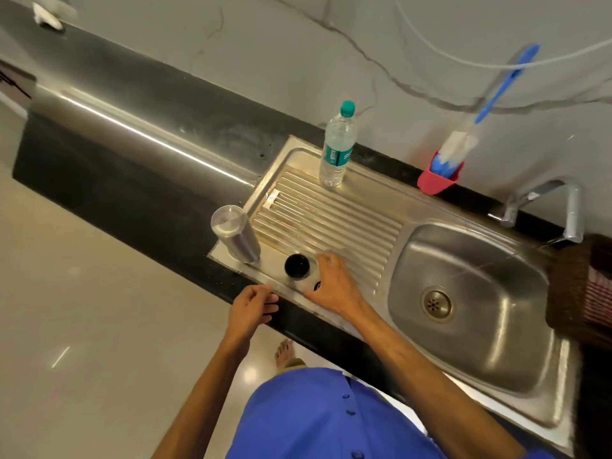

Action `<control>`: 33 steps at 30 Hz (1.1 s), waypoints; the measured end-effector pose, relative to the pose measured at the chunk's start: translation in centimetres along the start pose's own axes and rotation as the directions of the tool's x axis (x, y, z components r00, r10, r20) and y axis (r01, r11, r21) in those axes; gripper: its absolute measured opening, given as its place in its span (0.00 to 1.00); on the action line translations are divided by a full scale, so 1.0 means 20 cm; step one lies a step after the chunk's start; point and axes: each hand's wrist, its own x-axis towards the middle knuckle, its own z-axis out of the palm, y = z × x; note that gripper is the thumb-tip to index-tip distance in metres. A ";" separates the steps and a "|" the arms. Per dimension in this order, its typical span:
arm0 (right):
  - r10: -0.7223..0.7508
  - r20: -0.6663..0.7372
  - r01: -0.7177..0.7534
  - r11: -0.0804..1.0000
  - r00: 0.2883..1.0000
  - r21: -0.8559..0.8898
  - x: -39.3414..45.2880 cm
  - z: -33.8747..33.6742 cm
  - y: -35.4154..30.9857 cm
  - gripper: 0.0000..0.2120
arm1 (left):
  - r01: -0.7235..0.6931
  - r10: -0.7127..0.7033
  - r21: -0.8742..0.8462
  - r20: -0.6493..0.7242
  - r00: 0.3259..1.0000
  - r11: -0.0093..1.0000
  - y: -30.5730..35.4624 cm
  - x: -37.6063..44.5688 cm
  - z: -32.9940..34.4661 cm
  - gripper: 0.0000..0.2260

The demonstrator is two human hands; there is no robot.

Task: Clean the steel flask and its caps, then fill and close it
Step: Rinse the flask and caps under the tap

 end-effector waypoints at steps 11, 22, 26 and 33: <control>-0.053 -0.107 0.047 0.997 0.993 -0.058 0.22 0.01 -0.19 0.29 | 0.042 -0.044 0.020 0.106 0.993 0.999 0.01 0.05 -0.08 0.09; 0.697 0.183 -0.189 -0.069 0.694 0.980 -0.17 -0.57 0.63 0.06 | -0.088 0.072 0.047 0.266 0.961 0.995 0.19 -0.08 0.30 0.10; 0.770 0.257 -0.078 -0.262 0.584 0.962 -0.35 -0.71 0.99 0.07 | -0.136 0.116 0.041 0.312 0.943 0.990 0.29 -0.15 0.64 0.09; 0.723 0.285 0.082 -0.427 0.629 0.901 -0.55 -0.98 1.43 0.22 | -0.121 0.087 0.078 0.350 0.933 0.989 0.38 -0.25 1.29 0.08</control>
